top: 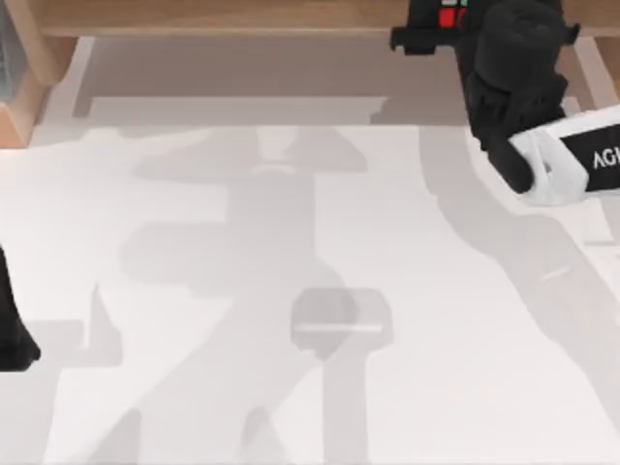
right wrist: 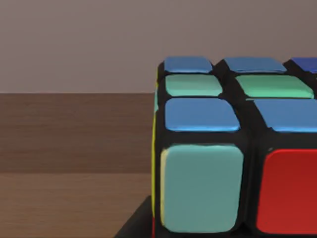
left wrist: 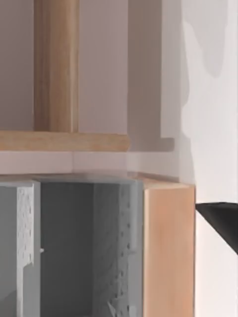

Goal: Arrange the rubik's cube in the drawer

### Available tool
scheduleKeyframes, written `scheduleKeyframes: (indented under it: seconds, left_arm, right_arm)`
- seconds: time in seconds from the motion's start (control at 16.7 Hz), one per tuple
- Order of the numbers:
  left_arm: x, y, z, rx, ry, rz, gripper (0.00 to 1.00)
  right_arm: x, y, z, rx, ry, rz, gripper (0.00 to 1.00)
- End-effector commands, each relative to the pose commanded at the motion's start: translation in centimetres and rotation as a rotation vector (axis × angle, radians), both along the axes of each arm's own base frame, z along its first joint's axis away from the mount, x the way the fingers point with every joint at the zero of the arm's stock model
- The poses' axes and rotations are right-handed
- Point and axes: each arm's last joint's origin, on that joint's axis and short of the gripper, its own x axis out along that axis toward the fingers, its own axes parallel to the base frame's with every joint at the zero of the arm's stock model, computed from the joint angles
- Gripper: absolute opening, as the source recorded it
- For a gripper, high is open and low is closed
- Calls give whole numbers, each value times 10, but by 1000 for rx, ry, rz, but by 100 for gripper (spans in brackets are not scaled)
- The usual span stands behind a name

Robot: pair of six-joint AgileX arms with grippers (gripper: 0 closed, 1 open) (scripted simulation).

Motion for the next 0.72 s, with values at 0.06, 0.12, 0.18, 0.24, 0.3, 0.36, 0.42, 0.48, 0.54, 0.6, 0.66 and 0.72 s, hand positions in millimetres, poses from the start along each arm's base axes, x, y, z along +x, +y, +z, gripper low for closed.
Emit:
scheduleKeyframes:
  seconds: [0.06, 0.12, 0.18, 0.24, 0.3, 0.36, 0.42, 0.48, 0.54, 0.6, 0.66, 0.72]
  left_arm:
    - [0, 0, 0, 0, 0, 0, 100]
    - [0, 0, 0, 0, 0, 0, 100]
    - [0, 0, 0, 0, 0, 0, 100]
    - [0, 0, 0, 0, 0, 0, 100]
    - [0, 0, 0, 0, 0, 0, 100]
    - [0, 0, 0, 0, 0, 0, 100]
    - [0, 0, 0, 0, 0, 0, 100]
    - [0, 0, 0, 0, 0, 0, 100]
    - [0, 0, 0, 0, 0, 0, 100]
    - [0, 0, 0, 0, 0, 0, 100]
    - [0, 0, 0, 0, 0, 0, 100]
    - [0, 0, 0, 0, 0, 0, 100]
  right_arm:
    - [-3, 0, 4, 0, -1, -2, 0]
    - [-6, -1, 7, 1, -2, -2, 0]
    - [-9, 0, 11, 1, -4, -2, 0]
    - [-12, 0, 14, 2, -5, -2, 0]
    - [-15, 0, 17, 1, -4, -2, 0]
    - [-16, 0, 17, 0, -3, -2, 0]
    - [-16, 0, 17, 0, -3, -2, 0]
    - [-16, 0, 17, 0, -3, -2, 0]
    - [-14, -2, 17, 3, -4, -6, 0]
    - [-14, -2, 17, 3, -4, -6, 0]
    - [-14, -2, 18, 1, -3, -5, 0]
    - [-15, -1, 20, -2, 2, -1, 0]
